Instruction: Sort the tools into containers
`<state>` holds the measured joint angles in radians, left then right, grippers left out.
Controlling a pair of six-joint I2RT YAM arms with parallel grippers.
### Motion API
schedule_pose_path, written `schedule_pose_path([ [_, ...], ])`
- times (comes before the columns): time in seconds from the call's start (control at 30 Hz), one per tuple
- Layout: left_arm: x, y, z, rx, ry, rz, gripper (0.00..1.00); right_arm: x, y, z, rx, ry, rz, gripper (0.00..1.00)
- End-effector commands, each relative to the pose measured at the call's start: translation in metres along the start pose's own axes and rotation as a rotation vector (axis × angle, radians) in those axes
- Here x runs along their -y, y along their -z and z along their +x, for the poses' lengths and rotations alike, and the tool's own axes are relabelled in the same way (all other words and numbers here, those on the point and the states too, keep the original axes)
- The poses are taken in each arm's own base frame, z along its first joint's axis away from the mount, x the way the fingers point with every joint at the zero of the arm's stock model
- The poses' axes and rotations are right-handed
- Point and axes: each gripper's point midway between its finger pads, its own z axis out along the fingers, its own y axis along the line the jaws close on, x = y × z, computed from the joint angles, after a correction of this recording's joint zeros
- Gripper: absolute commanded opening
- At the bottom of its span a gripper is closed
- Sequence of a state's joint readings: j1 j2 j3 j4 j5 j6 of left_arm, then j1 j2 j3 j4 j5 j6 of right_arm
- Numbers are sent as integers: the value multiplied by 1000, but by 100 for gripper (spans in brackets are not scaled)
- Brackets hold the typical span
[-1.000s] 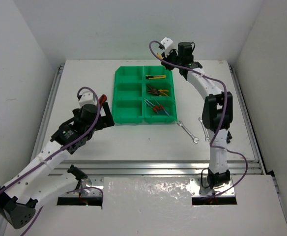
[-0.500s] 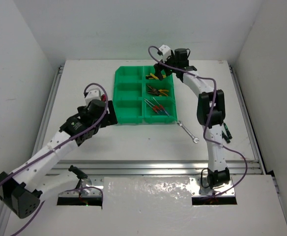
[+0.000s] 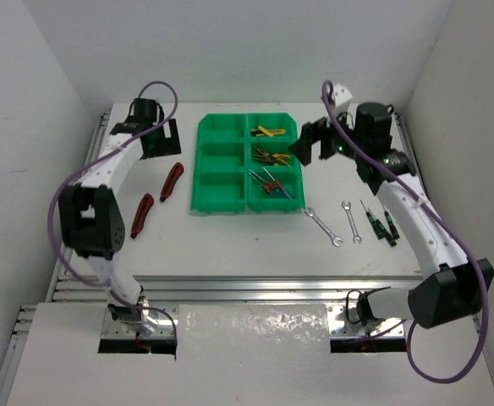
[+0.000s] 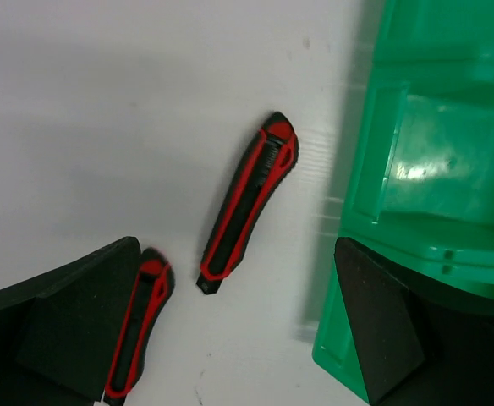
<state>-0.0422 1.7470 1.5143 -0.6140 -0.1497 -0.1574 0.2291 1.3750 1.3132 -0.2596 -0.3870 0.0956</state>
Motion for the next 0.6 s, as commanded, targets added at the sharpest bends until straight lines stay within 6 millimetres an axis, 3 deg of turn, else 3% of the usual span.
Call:
schedule_pose_path([
  [0.0, 14, -31, 23, -157, -94, 108, 97, -29, -2, 89, -184, -146, -112, 99],
  [0.03, 13, -44, 27, -185, -80, 100, 96, -32, 2, 94, -195, -151, -117, 99],
  [0.13, 10, -62, 43, -229, -50, 93, 93, -44, 15, 103, -201, -156, -143, 99],
  [0.17, 8, -66, 46, -237, -46, 77, 88, -48, 18, 102, -193, -158, -158, 99],
  [0.3, 3, -86, 62, -265, -37, 45, 88, -64, 28, 94, -147, -161, -218, 99],
  [0.43, -2, -111, 90, -347, -49, 7, 81, -77, 42, 85, -99, -145, -254, 99],
  [0.53, -7, -126, 111, -400, -48, -15, 62, -79, 48, 82, -77, -134, -252, 99],
  [0.57, -9, -128, 117, -421, -48, -26, 51, -80, 51, 77, -62, -126, -249, 99],
])
